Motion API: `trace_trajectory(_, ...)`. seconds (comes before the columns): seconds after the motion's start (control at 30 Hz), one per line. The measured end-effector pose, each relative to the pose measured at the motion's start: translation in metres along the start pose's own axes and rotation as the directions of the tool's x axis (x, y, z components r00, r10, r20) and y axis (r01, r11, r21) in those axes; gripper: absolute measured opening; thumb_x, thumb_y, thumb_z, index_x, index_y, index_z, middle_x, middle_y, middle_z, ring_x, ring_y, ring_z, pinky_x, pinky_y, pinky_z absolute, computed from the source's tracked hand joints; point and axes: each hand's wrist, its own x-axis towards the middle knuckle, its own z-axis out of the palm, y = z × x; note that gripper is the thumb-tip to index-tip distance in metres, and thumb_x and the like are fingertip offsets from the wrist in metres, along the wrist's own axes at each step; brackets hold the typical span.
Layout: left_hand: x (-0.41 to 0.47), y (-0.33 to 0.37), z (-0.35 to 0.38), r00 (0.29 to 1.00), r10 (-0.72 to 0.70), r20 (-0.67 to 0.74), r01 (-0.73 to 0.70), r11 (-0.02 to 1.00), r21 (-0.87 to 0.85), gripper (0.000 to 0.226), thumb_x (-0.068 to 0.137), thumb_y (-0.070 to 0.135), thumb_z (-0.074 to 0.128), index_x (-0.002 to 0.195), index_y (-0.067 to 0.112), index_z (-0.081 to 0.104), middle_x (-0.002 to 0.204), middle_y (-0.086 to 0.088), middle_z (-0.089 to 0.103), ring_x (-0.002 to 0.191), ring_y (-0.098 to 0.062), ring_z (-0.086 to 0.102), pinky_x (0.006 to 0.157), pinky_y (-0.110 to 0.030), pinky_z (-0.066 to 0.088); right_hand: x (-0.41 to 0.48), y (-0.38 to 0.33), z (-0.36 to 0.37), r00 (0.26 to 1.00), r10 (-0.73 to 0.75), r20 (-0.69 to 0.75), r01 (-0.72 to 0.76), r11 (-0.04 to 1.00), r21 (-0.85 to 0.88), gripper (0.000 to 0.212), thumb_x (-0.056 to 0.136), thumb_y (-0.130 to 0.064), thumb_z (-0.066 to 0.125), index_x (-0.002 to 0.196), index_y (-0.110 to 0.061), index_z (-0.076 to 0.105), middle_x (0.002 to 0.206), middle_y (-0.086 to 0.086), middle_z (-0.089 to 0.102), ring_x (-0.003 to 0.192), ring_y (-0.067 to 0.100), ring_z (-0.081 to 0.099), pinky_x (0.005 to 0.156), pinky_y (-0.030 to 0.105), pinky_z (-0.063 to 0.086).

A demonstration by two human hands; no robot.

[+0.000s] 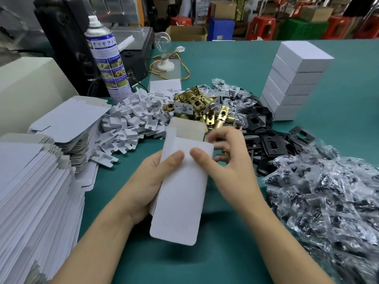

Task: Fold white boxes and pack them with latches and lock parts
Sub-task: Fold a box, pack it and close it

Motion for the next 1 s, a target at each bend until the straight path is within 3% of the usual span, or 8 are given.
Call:
trace_trajectory(0.1,0.004,-0.001,-0.002,0.989,0.072,-0.13,-0.077,0.996,-0.033,0.042,0.076,0.05,0.086,0.108,0.023,0.079,0.108,-0.014,0.08,0.086,-0.024,0.079,0.065,-0.032,0.063,0.0,0.007,0.0,0.981,0.172,0.093,-0.187,0.964,0.188,0.043,0.086,-0.036,0.079,0.122,-0.038,0.057,0.117,-0.015,0.066,0.098,0.014,0.072,0.091,0.041,0.06)
trace_trajectory(0.2,0.007,-0.004,-0.003,0.964,0.152,-0.219,-0.156,0.988,0.001,0.039,0.074,0.045,0.081,0.106,0.023,0.079,0.108,-0.01,0.081,0.091,-0.026,0.08,0.067,-0.031,0.063,-0.002,0.007,0.001,0.966,0.195,0.172,-0.226,0.957,0.181,0.011,0.097,-0.03,0.07,0.105,-0.025,0.075,0.105,-0.005,0.077,0.098,0.015,0.074,0.09,0.035,0.061)
trace_trajectory(0.3,0.008,-0.007,-0.004,0.95,0.228,-0.213,-0.222,0.974,0.054,0.024,0.08,0.039,0.081,0.102,0.03,0.082,0.108,-0.006,0.082,0.095,-0.024,0.08,0.071,-0.03,0.063,-0.004,0.008,0.003,0.976,0.185,0.117,-0.202,0.968,0.15,0.014,0.101,-0.023,0.066,0.094,-0.023,0.078,0.096,-0.001,0.079,0.093,0.02,0.075,0.081,0.041,0.064)
trace_trajectory(0.4,0.008,-0.008,-0.005,0.968,0.228,-0.104,-0.221,0.973,0.069,0.02,0.085,0.039,0.079,0.105,0.035,0.081,0.113,-0.003,0.081,0.1,-0.019,0.079,0.076,-0.028,0.062,-0.001,0.009,0.0,0.972,0.232,0.042,-0.235,0.951,0.199,0.016,0.101,-0.02,0.065,0.091,-0.017,0.077,0.094,0.005,0.079,0.092,0.028,0.076,0.077,0.052,0.063)
trace_trajectory(0.53,0.01,-0.012,-0.008,0.982,0.188,0.004,-0.187,0.974,0.125,0.023,0.097,0.025,0.067,0.117,0.023,0.077,0.12,-0.004,0.079,0.109,-0.022,0.076,0.088,-0.03,0.062,0.003,0.011,-0.008,0.961,0.278,-0.013,-0.265,0.929,0.258,0.018,0.101,-0.02,0.066,0.087,-0.021,0.077,0.089,0.004,0.08,0.08,0.016,0.076,0.068,0.029,0.062)
trace_trajectory(0.77,0.014,-0.018,-0.004,0.943,0.3,-0.142,-0.287,0.952,0.104,0.029,0.092,0.029,0.065,0.118,0.019,0.071,0.111,-0.003,0.081,0.1,-0.02,0.078,0.078,-0.027,0.062,0.001,0.015,-0.001,0.959,0.266,0.098,-0.283,0.924,0.257,0.022,0.105,-0.03,0.058,0.098,-0.025,0.078,0.098,-0.004,0.08,0.089,0.011,0.077,0.066,0.02,0.058)
trace_trajectory(0.87,0.016,-0.018,-0.006,0.926,0.328,-0.187,-0.311,0.944,0.113,0.025,0.1,0.026,0.063,0.123,0.02,0.069,0.115,-0.001,0.08,0.105,-0.019,0.077,0.082,-0.027,0.062,-0.001,0.016,0.002,0.948,0.277,0.155,-0.302,0.937,0.176,0.019,0.106,-0.024,0.057,0.107,-0.024,0.075,0.098,-0.003,0.08,0.094,0.013,0.077,0.076,0.032,0.064)
trace_trajectory(1.0,0.018,-0.021,-0.008,0.905,0.362,-0.222,-0.282,0.904,0.322,0.02,0.102,0.022,0.068,0.12,0.03,0.068,0.105,0.006,0.082,0.096,-0.013,0.078,0.077,-0.022,0.06,0.0,0.015,0.001,0.961,0.269,0.058,-0.275,0.948,0.162,0.017,0.105,-0.021,0.059,0.103,-0.02,0.076,0.09,0.005,0.08,0.092,0.026,0.077,0.086,0.055,0.061)
